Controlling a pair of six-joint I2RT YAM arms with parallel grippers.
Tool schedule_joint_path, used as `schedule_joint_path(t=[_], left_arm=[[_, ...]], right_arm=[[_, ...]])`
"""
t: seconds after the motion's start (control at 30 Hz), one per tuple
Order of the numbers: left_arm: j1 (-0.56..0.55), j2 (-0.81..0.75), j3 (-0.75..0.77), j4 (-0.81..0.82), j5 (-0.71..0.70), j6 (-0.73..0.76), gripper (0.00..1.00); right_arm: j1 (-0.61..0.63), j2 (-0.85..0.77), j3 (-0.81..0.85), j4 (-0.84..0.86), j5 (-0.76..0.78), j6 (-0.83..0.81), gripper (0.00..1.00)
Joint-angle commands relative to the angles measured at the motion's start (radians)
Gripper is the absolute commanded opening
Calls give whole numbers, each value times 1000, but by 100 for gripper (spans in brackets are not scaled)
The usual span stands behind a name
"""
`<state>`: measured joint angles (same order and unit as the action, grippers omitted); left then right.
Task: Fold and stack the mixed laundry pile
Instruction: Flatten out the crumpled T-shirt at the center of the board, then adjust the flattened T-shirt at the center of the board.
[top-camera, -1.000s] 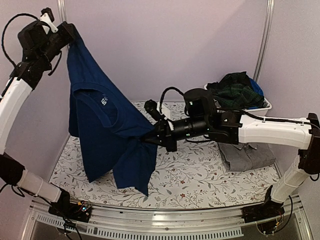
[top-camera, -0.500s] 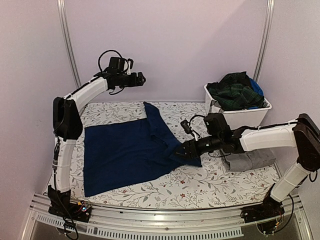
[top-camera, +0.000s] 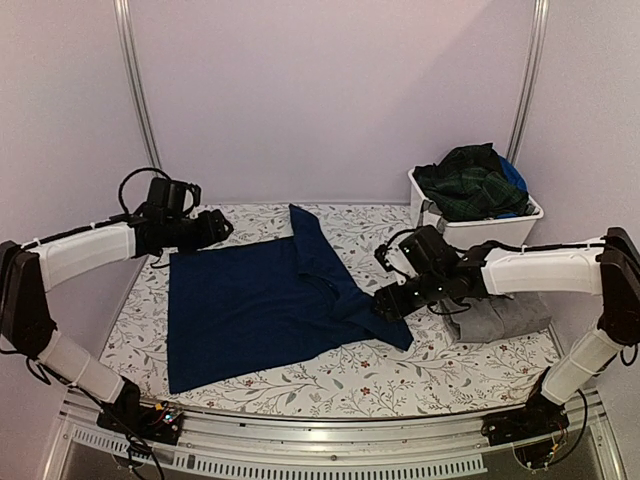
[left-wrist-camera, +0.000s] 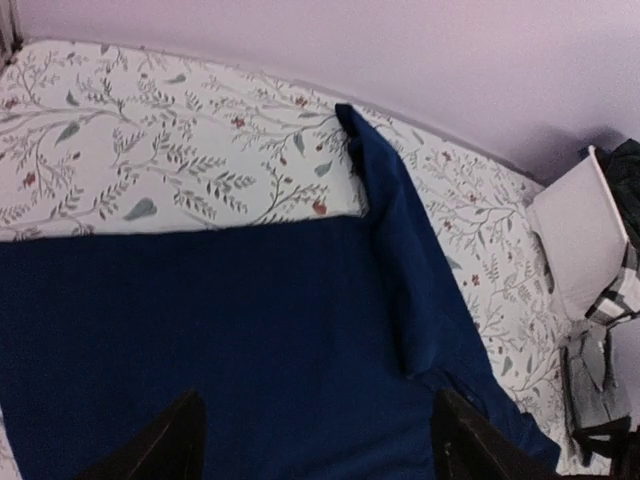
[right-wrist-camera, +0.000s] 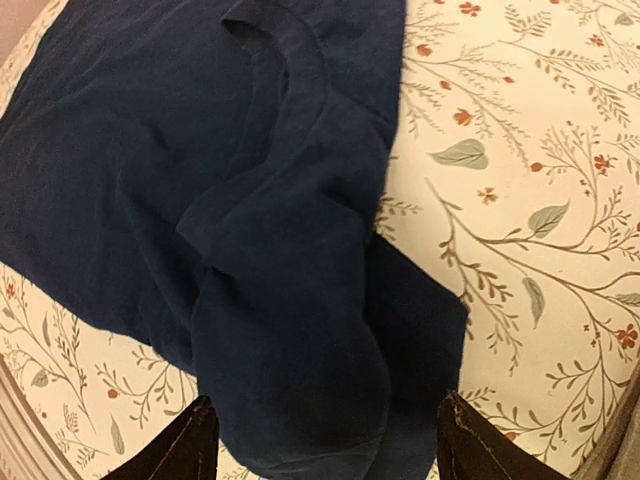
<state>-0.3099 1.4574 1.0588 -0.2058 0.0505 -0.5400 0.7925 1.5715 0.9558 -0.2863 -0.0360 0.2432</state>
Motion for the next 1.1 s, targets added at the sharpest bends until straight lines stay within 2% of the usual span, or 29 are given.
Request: schedule_joint_path(t=[0.0, 0.17, 0.23, 0.37, 0.47, 0.57, 0.63, 0.8, 0.9, 1.0, 1.07], left_arm=[[-19, -66, -216, 24, 11, -136, 77], [-18, -66, -298, -4, -48, -200, 68], [-8, -13, -292, -13, -76, -220, 64], [36, 113, -241, -5, -83, -228, 50], [82, 222, -168, -4, -79, -205, 43], [145, 324, -89, 8, -59, -186, 29], [190, 383, -29, 18, -18, -178, 21], [287, 579, 235, -13, 62, -164, 4], [323, 700, 424, -95, 88, -127, 1], [337, 673, 476, -82, 141, -88, 4], [317, 605, 443, -69, 158, -54, 19]], right_arm=[[99, -18, -7, -41, -5, -86, 73], [126, 144, 91, -32, 27, -115, 76], [127, 218, 147, -52, 127, -120, 80], [118, 361, 264, -120, 275, -124, 80], [83, 418, 305, -126, 290, -134, 73], [11, 438, 322, -115, 252, -141, 58], [-50, 421, 309, -85, 167, -134, 50], [-232, 351, 261, 62, -327, -69, 31], [-280, 334, 280, 118, -564, -31, 26], [-280, 319, 303, 137, -685, -4, 19], [-280, 311, 302, 144, -713, 14, 16]])
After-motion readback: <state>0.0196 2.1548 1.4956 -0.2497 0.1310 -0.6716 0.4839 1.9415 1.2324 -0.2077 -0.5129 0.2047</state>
